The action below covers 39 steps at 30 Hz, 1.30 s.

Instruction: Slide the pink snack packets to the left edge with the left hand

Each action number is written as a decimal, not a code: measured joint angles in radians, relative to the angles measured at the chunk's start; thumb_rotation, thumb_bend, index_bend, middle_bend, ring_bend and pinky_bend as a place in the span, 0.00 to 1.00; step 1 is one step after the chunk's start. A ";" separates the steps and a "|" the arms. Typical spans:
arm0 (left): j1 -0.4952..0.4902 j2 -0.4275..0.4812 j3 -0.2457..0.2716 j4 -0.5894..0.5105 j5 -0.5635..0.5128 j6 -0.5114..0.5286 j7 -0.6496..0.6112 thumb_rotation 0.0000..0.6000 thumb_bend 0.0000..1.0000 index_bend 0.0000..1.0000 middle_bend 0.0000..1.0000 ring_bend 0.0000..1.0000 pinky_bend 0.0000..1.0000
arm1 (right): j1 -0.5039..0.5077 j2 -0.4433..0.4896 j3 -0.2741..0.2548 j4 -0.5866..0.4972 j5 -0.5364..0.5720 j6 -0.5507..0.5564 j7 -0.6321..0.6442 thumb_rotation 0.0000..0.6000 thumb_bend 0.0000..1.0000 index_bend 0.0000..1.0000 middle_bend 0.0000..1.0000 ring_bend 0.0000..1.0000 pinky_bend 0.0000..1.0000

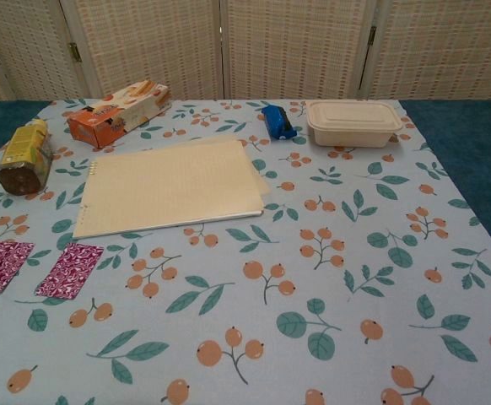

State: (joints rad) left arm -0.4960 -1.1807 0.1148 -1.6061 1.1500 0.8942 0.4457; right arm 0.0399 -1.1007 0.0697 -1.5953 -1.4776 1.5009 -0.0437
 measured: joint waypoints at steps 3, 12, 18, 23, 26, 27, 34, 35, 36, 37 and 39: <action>-0.001 0.001 0.002 -0.001 -0.002 -0.005 0.007 1.00 0.70 0.24 0.99 0.89 0.91 | 0.001 -0.001 0.000 0.002 0.001 -0.003 0.002 1.00 0.39 0.10 0.10 0.13 0.00; -0.003 0.005 0.001 0.005 -0.048 -0.014 0.028 1.00 0.70 0.26 0.99 0.89 0.91 | -0.001 0.000 0.001 0.006 0.003 0.000 0.008 1.00 0.39 0.10 0.10 0.13 0.00; 0.002 0.015 0.003 0.008 -0.070 -0.012 0.033 1.00 0.70 0.26 0.99 0.89 0.91 | -0.002 0.001 0.002 0.005 0.003 0.003 0.009 1.00 0.39 0.10 0.10 0.13 0.00; 0.007 0.022 0.004 0.017 -0.083 -0.011 0.028 1.00 0.70 0.27 0.99 0.89 0.91 | -0.005 0.002 0.001 0.004 0.002 0.006 0.010 1.00 0.39 0.10 0.10 0.13 0.00; 0.012 0.026 0.001 0.017 -0.083 -0.003 0.018 1.00 0.70 0.26 0.99 0.89 0.91 | -0.006 0.001 0.000 0.005 0.000 0.009 0.011 1.00 0.39 0.10 0.10 0.13 0.00; 0.014 0.027 0.000 0.014 -0.080 0.003 0.015 1.00 0.70 0.25 0.99 0.89 0.91 | -0.006 0.001 0.000 0.005 0.000 0.009 0.011 1.00 0.39 0.10 0.10 0.13 0.00; 0.015 0.024 -0.008 -0.021 -0.013 0.035 0.011 1.00 0.70 0.23 0.99 0.89 0.91 | -0.008 0.002 0.000 0.010 0.001 0.010 0.019 1.00 0.39 0.10 0.10 0.13 0.00; 0.010 0.019 -0.009 -0.025 -0.007 0.032 0.018 1.00 0.70 0.23 0.99 0.89 0.91 | -0.009 0.002 0.000 0.012 0.002 0.009 0.021 1.00 0.39 0.10 0.10 0.13 0.00; 0.006 0.015 -0.010 -0.027 -0.006 0.029 0.024 1.00 0.70 0.23 0.99 0.89 0.91 | -0.010 0.002 0.000 0.013 0.004 0.009 0.022 1.00 0.39 0.10 0.10 0.13 0.00; 0.002 0.010 -0.011 -0.029 -0.006 0.024 0.030 1.00 0.70 0.23 0.99 0.89 0.91 | -0.011 0.002 0.000 0.015 0.004 0.009 0.025 1.00 0.39 0.10 0.10 0.13 0.00; -0.007 0.000 -0.014 -0.031 -0.011 0.014 0.044 1.00 0.70 0.23 0.99 0.89 0.91 | -0.012 0.002 -0.001 0.018 0.006 0.010 0.029 1.00 0.39 0.10 0.10 0.13 0.00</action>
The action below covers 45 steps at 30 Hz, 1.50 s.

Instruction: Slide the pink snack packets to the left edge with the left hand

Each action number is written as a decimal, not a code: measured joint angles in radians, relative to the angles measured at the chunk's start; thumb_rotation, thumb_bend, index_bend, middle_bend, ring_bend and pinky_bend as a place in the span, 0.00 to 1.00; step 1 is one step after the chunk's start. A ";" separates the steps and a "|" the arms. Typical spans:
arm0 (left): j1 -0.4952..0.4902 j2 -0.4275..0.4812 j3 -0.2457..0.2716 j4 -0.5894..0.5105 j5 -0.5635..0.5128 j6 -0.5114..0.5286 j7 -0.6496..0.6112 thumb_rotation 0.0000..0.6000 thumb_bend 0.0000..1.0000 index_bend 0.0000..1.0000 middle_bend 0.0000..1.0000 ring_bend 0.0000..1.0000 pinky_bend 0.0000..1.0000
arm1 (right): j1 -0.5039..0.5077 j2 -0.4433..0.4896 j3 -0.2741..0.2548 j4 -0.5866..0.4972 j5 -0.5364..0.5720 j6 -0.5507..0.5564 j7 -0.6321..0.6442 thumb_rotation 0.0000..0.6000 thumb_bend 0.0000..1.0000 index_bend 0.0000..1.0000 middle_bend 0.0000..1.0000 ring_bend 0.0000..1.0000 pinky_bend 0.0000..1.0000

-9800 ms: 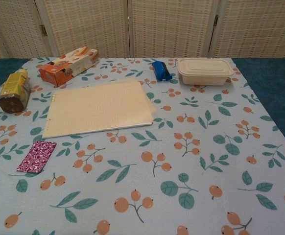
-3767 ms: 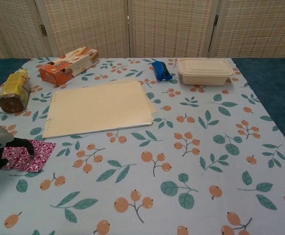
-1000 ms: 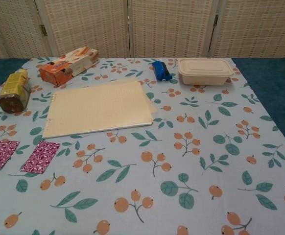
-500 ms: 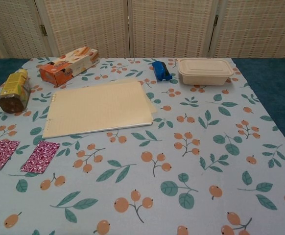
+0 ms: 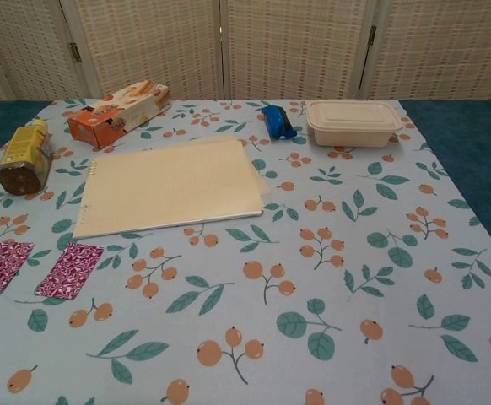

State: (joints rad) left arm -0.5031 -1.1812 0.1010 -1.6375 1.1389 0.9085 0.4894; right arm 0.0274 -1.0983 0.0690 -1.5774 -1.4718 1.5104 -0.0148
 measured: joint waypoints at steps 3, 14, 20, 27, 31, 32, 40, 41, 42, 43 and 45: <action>-0.010 -0.012 -0.003 -0.002 -0.010 -0.009 0.018 1.00 0.70 0.23 0.99 0.89 0.91 | -0.002 0.000 0.000 0.003 0.001 0.001 0.004 1.00 0.39 0.10 0.10 0.13 0.00; -0.014 -0.021 0.002 0.003 -0.056 -0.015 0.038 1.00 0.70 0.23 0.99 0.89 0.91 | -0.003 -0.001 -0.001 0.007 0.000 0.000 0.008 1.00 0.39 0.10 0.10 0.13 0.00; -0.006 -0.016 0.009 0.012 -0.061 -0.014 0.021 1.00 0.70 0.23 0.99 0.89 0.91 | -0.001 0.000 0.000 0.001 -0.004 0.000 0.002 1.00 0.39 0.10 0.10 0.13 0.00; 0.003 -0.009 0.012 0.029 -0.065 -0.015 -0.004 1.00 0.70 0.23 0.99 0.89 0.91 | 0.000 0.002 0.000 -0.006 -0.006 0.000 -0.004 1.00 0.39 0.10 0.10 0.13 0.00; 0.009 -0.002 0.014 0.038 -0.066 -0.014 -0.015 1.00 0.70 0.24 0.99 0.89 0.91 | -0.001 0.003 0.000 -0.009 -0.005 0.000 -0.007 1.00 0.39 0.10 0.10 0.13 0.00; 0.011 0.001 0.015 0.039 -0.066 -0.014 -0.018 1.00 0.70 0.24 0.99 0.89 0.91 | -0.001 0.003 0.000 -0.009 -0.005 0.000 -0.007 1.00 0.39 0.10 0.10 0.13 0.00; 0.024 0.018 0.019 0.036 -0.061 -0.005 -0.037 1.00 0.70 0.24 0.99 0.89 0.91 | 0.000 0.003 0.001 -0.012 -0.007 0.002 -0.011 1.00 0.39 0.10 0.10 0.13 0.00; 0.026 0.020 0.017 0.034 -0.055 0.001 -0.041 1.00 0.70 0.23 0.99 0.89 0.91 | 0.000 0.003 0.001 -0.012 -0.007 0.002 -0.012 1.00 0.39 0.10 0.10 0.13 0.00; 0.027 0.020 0.016 0.032 -0.049 0.006 -0.045 1.00 0.70 0.22 0.99 0.89 0.91 | 0.000 0.003 0.001 -0.012 -0.006 0.001 -0.012 1.00 0.39 0.10 0.10 0.13 0.00; 0.029 0.020 0.014 0.031 -0.043 0.011 -0.049 1.00 0.70 0.22 0.99 0.89 0.91 | 0.000 0.003 0.001 -0.011 -0.007 0.001 -0.011 1.00 0.39 0.10 0.10 0.13 0.00; 0.029 0.021 0.008 0.027 -0.031 0.014 -0.062 1.00 0.70 0.21 0.99 0.88 0.91 | 0.000 0.003 0.001 -0.011 -0.007 0.001 -0.010 1.00 0.39 0.10 0.10 0.13 0.00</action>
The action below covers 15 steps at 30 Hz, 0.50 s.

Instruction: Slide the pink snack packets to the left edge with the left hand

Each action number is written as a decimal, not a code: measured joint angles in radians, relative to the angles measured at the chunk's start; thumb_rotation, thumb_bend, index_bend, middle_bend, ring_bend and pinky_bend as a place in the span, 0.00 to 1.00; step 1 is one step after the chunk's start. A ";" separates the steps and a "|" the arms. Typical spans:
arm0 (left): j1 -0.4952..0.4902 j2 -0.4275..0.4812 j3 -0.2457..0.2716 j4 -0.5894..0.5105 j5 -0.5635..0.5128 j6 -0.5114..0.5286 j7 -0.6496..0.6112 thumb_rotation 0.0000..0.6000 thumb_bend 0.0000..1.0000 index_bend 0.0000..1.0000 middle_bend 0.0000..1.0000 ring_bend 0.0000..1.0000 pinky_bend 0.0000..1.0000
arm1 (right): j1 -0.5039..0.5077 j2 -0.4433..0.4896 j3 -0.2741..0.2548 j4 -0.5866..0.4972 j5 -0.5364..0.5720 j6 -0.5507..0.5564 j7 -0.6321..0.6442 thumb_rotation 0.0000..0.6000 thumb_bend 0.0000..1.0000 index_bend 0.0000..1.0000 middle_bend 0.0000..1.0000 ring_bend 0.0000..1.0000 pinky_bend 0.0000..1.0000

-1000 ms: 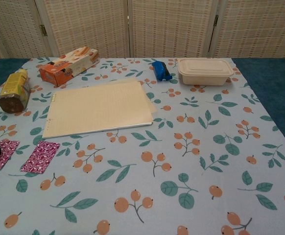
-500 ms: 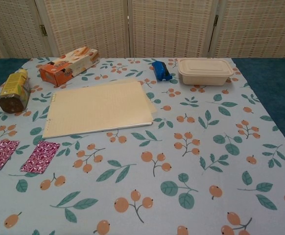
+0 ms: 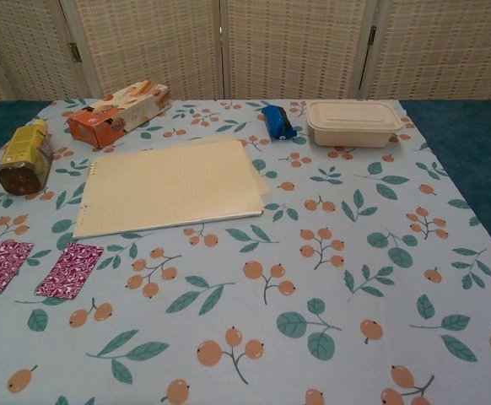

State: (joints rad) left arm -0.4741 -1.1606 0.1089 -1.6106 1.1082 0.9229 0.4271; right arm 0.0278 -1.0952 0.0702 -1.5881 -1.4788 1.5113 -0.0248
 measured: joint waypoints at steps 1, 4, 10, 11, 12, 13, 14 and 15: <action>-0.001 0.000 -0.004 -0.002 0.004 0.000 -0.006 1.00 0.70 0.21 0.99 0.88 0.91 | 0.000 0.000 0.000 0.000 0.000 0.000 0.001 1.00 0.39 0.10 0.10 0.13 0.00; -0.012 0.000 -0.018 -0.013 0.023 -0.006 -0.023 1.00 0.60 0.20 0.99 0.88 0.91 | -0.001 0.002 -0.001 0.001 -0.001 0.001 0.003 1.00 0.39 0.10 0.10 0.13 0.00; -0.040 -0.009 -0.046 -0.048 0.032 -0.012 -0.012 1.00 0.32 0.19 0.99 0.88 0.91 | -0.005 0.001 -0.002 0.008 0.001 0.004 0.011 1.00 0.39 0.10 0.10 0.13 0.00; -0.045 -0.012 -0.050 -0.053 0.031 -0.012 -0.004 1.00 0.31 0.19 0.99 0.88 0.91 | -0.006 0.000 -0.002 0.011 0.002 0.003 0.014 1.00 0.39 0.10 0.10 0.13 0.00; -0.048 -0.015 -0.052 -0.055 0.030 -0.011 0.005 1.00 0.29 0.19 0.99 0.88 0.91 | -0.006 0.000 -0.002 0.013 0.003 0.003 0.016 1.00 0.39 0.10 0.10 0.13 0.00; -0.052 -0.018 -0.054 -0.058 0.029 -0.010 0.017 1.00 0.29 0.19 0.99 0.88 0.91 | -0.007 0.000 -0.002 0.016 0.004 0.003 0.019 1.00 0.39 0.10 0.10 0.13 0.00; -0.058 -0.023 -0.057 -0.064 0.024 -0.010 0.035 1.00 0.28 0.19 0.99 0.88 0.91 | -0.007 -0.001 -0.002 0.019 0.005 0.002 0.022 1.00 0.39 0.10 0.10 0.13 0.00; -0.063 -0.027 -0.059 -0.071 0.019 -0.010 0.048 1.00 0.28 0.19 0.99 0.88 0.91 | -0.007 -0.001 -0.002 0.020 0.006 0.002 0.023 1.00 0.39 0.10 0.10 0.13 0.00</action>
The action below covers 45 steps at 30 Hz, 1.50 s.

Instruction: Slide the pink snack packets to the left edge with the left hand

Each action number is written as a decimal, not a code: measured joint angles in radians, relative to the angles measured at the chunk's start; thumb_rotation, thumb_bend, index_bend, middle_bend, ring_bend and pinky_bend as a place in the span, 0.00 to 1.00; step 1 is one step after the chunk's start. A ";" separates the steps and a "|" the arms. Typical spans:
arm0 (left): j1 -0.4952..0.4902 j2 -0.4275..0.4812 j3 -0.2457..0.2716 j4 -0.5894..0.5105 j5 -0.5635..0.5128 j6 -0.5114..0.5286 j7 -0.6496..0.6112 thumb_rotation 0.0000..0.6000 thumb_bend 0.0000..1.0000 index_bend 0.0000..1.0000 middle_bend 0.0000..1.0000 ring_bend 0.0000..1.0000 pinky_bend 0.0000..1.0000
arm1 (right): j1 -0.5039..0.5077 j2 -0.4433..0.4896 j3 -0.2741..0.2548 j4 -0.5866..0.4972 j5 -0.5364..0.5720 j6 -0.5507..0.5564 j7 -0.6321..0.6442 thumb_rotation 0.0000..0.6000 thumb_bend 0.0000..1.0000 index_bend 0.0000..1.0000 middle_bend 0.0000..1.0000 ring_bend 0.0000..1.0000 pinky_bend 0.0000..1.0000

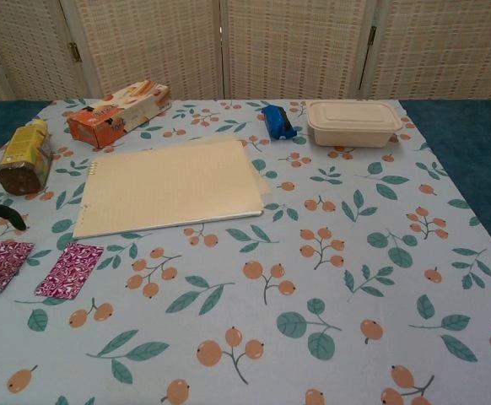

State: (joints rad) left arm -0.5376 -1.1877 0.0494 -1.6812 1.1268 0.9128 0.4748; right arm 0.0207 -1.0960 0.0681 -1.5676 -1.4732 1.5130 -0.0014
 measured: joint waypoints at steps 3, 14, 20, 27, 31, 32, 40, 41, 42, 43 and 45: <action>-0.012 -0.010 -0.004 -0.013 -0.020 0.004 0.046 1.00 0.28 0.19 0.99 0.88 0.91 | 0.000 0.000 0.000 0.004 0.001 -0.002 0.005 1.00 0.39 0.10 0.10 0.13 0.00; -0.071 -0.067 -0.019 -0.045 -0.105 -0.015 0.126 1.00 0.28 0.19 0.99 0.88 0.91 | 0.000 -0.003 0.000 0.022 0.003 -0.007 0.025 1.00 0.39 0.10 0.10 0.13 0.00; -0.100 -0.105 -0.022 -0.054 -0.147 -0.004 0.192 1.00 0.28 0.19 0.99 0.88 0.91 | -0.003 -0.003 0.000 0.030 0.008 -0.008 0.035 1.00 0.39 0.10 0.10 0.13 0.00; -0.127 -0.138 -0.009 -0.068 -0.213 0.020 0.269 1.00 0.28 0.18 0.99 0.88 0.91 | -0.006 -0.005 0.000 0.040 0.011 -0.007 0.045 1.00 0.39 0.10 0.10 0.13 0.00; -0.138 -0.156 -0.002 -0.074 -0.244 0.042 0.299 1.00 0.28 0.18 0.99 0.88 0.91 | -0.007 -0.005 0.000 0.045 0.012 -0.007 0.051 1.00 0.39 0.10 0.10 0.13 0.00; -0.140 -0.161 0.000 -0.075 -0.252 0.051 0.307 1.00 0.28 0.18 0.99 0.88 0.91 | -0.008 -0.005 0.000 0.046 0.012 -0.007 0.053 1.00 0.39 0.10 0.10 0.13 0.00; -0.153 -0.190 0.011 -0.064 -0.290 0.078 0.332 1.00 0.28 0.18 0.99 0.88 0.91 | -0.009 -0.004 0.001 0.053 0.014 -0.010 0.063 1.00 0.39 0.10 0.10 0.13 0.00; -0.153 -0.193 0.012 -0.060 -0.292 0.081 0.332 1.00 0.28 0.18 0.99 0.88 0.91 | -0.009 -0.003 0.001 0.054 0.014 -0.010 0.063 1.00 0.39 0.10 0.10 0.13 0.00; -0.154 -0.195 0.013 -0.058 -0.294 0.083 0.331 1.00 0.28 0.18 0.99 0.88 0.91 | -0.009 -0.003 0.001 0.054 0.015 -0.010 0.063 1.00 0.39 0.10 0.10 0.13 0.00; -0.154 -0.196 0.013 -0.056 -0.294 0.086 0.331 1.00 0.28 0.18 0.99 0.88 0.91 | -0.009 -0.004 0.001 0.054 0.015 -0.010 0.064 1.00 0.39 0.10 0.10 0.13 0.00; -0.154 -0.200 0.015 -0.050 -0.296 0.091 0.330 1.00 0.28 0.18 0.99 0.88 0.91 | -0.009 -0.004 0.001 0.055 0.015 -0.011 0.064 1.00 0.39 0.10 0.10 0.13 0.00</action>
State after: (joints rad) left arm -0.6917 -1.3881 0.0642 -1.7308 0.8306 1.0034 0.8044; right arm 0.0113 -1.0999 0.0691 -1.5124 -1.4579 1.5016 0.0626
